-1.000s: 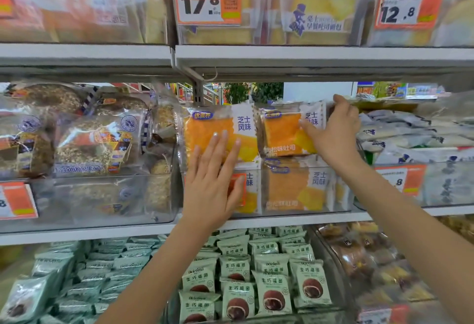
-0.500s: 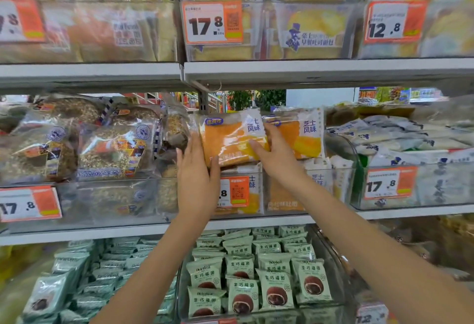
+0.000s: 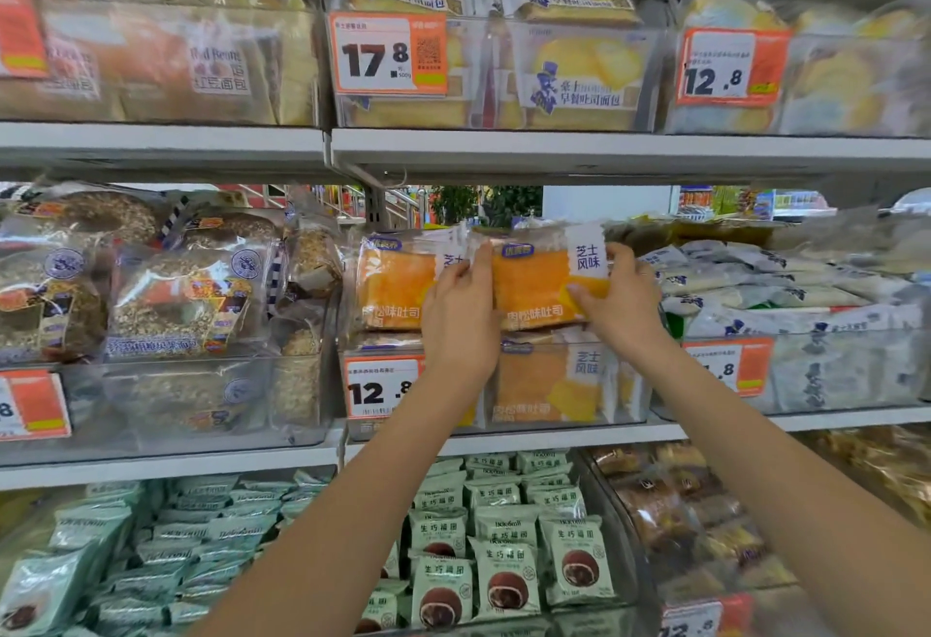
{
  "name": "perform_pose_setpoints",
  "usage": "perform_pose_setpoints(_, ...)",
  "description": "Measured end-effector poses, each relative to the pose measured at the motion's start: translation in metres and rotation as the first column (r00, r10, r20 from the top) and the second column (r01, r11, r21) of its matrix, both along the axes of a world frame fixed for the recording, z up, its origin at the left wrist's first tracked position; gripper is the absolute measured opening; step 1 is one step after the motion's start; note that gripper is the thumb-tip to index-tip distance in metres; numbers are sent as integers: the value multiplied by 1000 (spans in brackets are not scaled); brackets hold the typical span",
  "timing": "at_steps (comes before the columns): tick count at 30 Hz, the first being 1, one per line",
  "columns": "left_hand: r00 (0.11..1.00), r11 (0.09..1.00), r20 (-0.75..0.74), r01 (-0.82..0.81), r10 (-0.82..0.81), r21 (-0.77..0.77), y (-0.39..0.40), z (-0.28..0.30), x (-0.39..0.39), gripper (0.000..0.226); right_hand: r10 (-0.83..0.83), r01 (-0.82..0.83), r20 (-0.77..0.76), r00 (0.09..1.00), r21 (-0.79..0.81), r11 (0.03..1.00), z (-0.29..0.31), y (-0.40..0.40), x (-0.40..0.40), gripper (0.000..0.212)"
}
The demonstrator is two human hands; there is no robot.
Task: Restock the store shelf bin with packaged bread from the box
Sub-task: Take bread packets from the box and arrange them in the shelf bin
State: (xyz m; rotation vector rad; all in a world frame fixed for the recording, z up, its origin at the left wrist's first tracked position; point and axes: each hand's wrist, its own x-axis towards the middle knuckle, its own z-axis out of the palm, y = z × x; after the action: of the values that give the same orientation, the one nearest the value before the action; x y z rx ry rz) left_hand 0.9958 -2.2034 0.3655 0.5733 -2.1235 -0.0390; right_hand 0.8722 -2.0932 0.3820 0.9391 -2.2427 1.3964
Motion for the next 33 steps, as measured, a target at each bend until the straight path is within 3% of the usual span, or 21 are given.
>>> perform_pose_setpoints(3,996,997,56,-70,72,-31,-2,7,-8,76,95,-95,47,994,10,995,4,-2,-2,78)
perform_pose_setpoints(7,992,997,109,-58,62,-41,-7,12,-12,78,192,-194,116,975,9,981,4,1,-9,68)
perform_pose_setpoints(10,997,995,61,-37,43,-92,-14,21,-8,71,176,-174,134,975,-25,984,7,2,-9,53)
perform_pose_setpoints(13,992,976,11,-126,130,-179,-29,29,-1,62,115,-117,142,983,0,993,13,-3,-7,49)
perform_pose_setpoints(18,968,956,86,-213,234,-203,-57,26,14,50,88,-91,170,981,8,996,17,-15,-7,41)
perform_pose_setpoints(24,980,933,4,-191,201,-306,-65,22,17,40,-39,36,187,982,22,999,16,-26,-7,43)
perform_pose_setpoints(28,994,919,57,-67,97,-387,-52,26,17,38,-55,60,186,981,-18,998,14,-27,-8,41)
perform_pose_setpoints(31,995,923,100,23,17,-383,-41,29,8,36,-73,89,98,993,-171,981,7,-24,-6,33)
perform_pose_setpoints(33,996,935,94,22,12,-355,-39,31,2,30,-120,120,14,993,-187,975,3,-19,-4,25)
